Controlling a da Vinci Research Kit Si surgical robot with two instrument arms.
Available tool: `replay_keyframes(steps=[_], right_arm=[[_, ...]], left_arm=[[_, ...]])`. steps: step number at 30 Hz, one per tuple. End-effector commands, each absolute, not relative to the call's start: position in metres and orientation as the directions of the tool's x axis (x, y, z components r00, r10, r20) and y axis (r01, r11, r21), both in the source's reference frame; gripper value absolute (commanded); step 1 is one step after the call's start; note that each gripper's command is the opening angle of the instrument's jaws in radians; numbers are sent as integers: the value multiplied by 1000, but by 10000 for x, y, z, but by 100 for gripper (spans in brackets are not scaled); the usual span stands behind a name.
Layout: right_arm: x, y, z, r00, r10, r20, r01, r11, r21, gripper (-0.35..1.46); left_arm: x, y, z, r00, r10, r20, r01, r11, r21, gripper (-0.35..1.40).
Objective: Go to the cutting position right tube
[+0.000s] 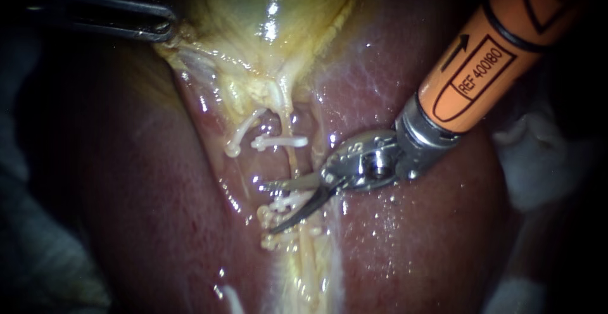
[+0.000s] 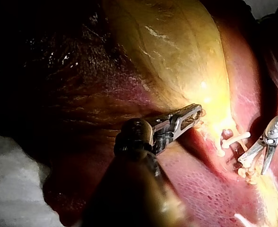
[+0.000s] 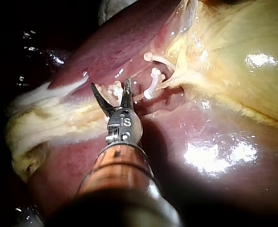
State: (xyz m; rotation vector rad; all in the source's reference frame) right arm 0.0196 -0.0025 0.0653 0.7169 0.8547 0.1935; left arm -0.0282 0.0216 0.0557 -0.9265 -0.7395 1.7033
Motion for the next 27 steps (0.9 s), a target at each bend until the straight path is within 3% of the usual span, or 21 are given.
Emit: replay_keyframes(steps=[1, 12, 27], right_arm=[[195, -23, 649, 653, 433, -621, 121, 750, 650, 144], [166, -2, 606, 619, 468, -631, 137, 726, 674, 144], [123, 16, 626, 614, 470, -633, 131, 731, 670, 144]], left_arm=[[-282, 216, 557, -188, 955, -232, -483, -295, -825, -35], [-282, 216, 557, -187, 955, -232, -483, -295, -825, -35], [-281, 215, 556, -188, 955, -231, -483, -295, -825, -35]])
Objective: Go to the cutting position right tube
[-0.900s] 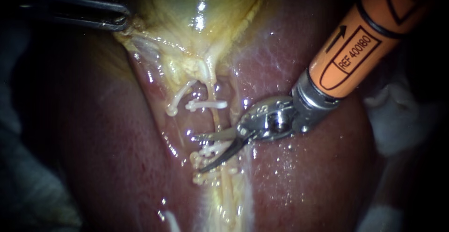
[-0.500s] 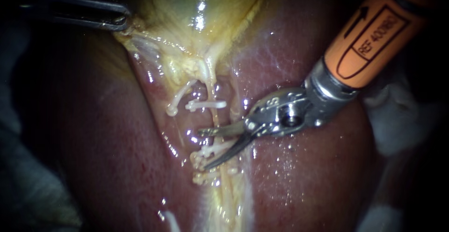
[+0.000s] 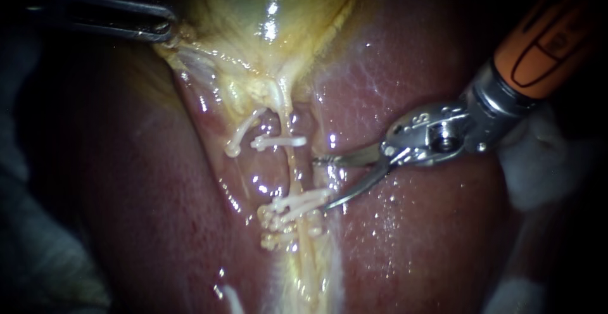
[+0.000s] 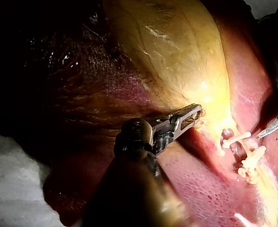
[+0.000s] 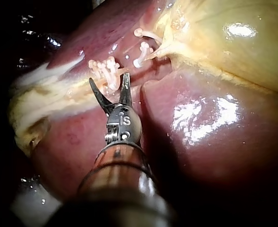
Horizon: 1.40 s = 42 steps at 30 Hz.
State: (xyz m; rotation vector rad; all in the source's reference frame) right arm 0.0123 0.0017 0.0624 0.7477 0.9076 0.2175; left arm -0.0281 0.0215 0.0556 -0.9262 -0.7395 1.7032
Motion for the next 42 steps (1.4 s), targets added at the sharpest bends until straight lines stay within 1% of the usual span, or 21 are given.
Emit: replay_keyframes(steps=[1, 7, 16, 18, 21, 25, 34, 42], right_arm=[[123, 16, 628, 614, 470, -634, 131, 731, 669, 144], [122, 18, 644, 615, 466, -636, 130, 736, 664, 144], [127, 13, 683, 621, 467, -630, 112, 742, 661, 144], [130, 10, 689, 617, 476, -626, 103, 740, 665, 144], [136, 7, 695, 606, 492, -625, 112, 725, 680, 144], [147, 6, 696, 590, 518, -619, 117, 704, 700, 144], [177, 6, 696, 523, 593, -612, 131, 654, 745, 144], [195, -2, 694, 515, 609, -603, 139, 635, 760, 144]], left_arm=[[-281, 215, 556, -188, 955, -231, -483, -295, -825, -35], [-281, 216, 556, -188, 955, -231, -483, -295, -825, -35], [-281, 216, 556, -188, 955, -231, -483, -295, -825, -35], [-281, 216, 556, -188, 955, -231, -483, -295, -825, -35], [-281, 216, 556, -188, 955, -231, -483, -295, -825, -35], [-281, 216, 556, -188, 955, -231, -483, -295, -825, -35], [-282, 216, 556, -187, 955, -231, -483, -295, -825, -35], [-282, 216, 556, -187, 955, -231, -483, -295, -825, -35]])
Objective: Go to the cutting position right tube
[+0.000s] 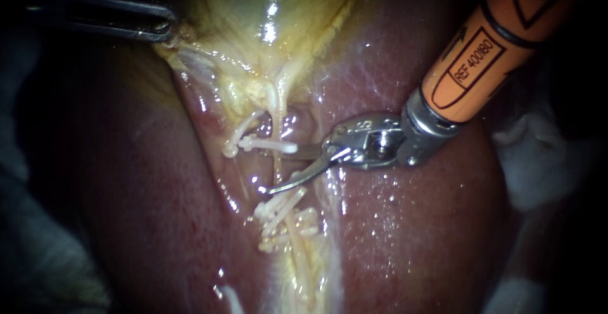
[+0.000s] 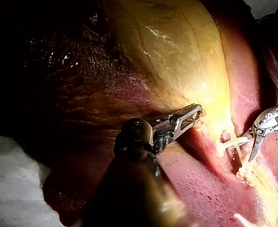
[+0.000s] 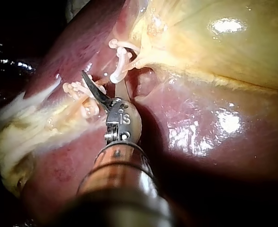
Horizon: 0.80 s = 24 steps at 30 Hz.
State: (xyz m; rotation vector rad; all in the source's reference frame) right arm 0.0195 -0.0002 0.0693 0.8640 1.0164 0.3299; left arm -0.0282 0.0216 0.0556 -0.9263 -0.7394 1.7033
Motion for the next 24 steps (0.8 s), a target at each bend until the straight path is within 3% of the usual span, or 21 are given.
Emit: replay_keyframes(steps=[1, 17, 24], right_arm=[[196, -3, 694, 515, 609, -604, 140, 635, 760, 144], [201, -7, 694, 519, 619, -590, 137, 620, 772, 144], [211, -16, 685, 497, 637, -589, 178, 589, 788, 144]], left_arm=[[-282, 215, 556, -187, 955, -231, -483, -295, -825, -35], [-282, 215, 555, -187, 955, -231, -483, -294, -824, -35], [-282, 215, 556, -187, 955, -231, -483, -294, -824, -35]])
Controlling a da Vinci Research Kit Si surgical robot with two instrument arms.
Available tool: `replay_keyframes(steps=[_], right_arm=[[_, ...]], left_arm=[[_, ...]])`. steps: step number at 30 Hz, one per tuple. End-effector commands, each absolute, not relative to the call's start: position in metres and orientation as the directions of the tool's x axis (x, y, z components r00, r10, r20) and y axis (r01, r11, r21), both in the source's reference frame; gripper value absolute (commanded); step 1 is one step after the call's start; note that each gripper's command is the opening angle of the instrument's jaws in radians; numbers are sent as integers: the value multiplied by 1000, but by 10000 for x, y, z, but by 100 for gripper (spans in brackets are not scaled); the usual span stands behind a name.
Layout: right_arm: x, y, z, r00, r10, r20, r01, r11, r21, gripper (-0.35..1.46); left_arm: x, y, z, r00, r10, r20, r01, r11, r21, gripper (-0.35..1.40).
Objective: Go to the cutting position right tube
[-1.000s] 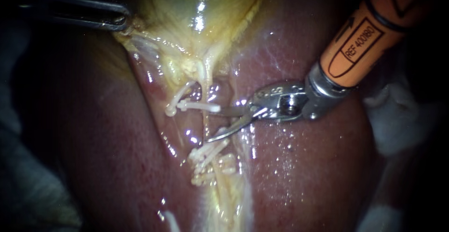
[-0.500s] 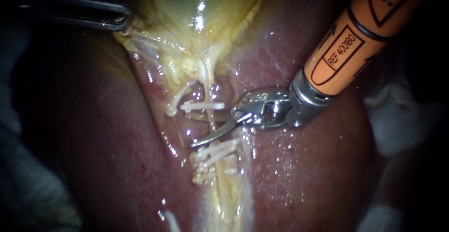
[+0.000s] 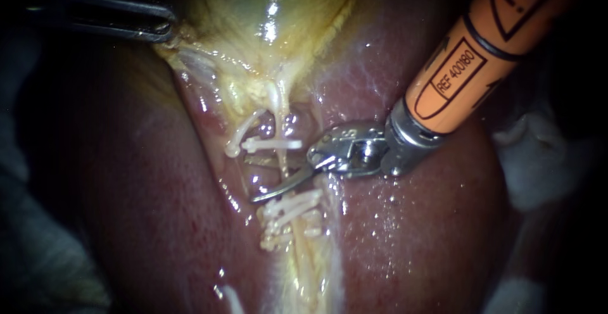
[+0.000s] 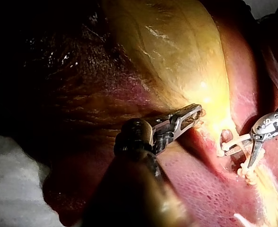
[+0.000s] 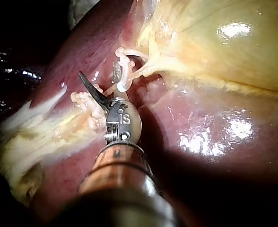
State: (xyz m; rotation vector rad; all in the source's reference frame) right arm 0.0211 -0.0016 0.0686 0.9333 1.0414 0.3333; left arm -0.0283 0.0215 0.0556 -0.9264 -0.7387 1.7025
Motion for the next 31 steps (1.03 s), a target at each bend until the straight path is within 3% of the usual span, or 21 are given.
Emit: replay_keyframes(steps=[1, 12, 31], right_arm=[[213, -18, 683, 490, 640, -592, 187, 586, 789, 144], [225, -30, 655, 439, 660, -611, 320, 520, 792, 139], [224, -20, 643, 414, 678, -608, 329, 511, 794, 137]], left_arm=[[-283, 215, 556, -187, 955, -231, -483, -294, -824, -35], [-282, 215, 556, -187, 955, -231, -483, -294, -824, -35], [-283, 215, 556, -187, 955, -231, -483, -294, -824, -35]])
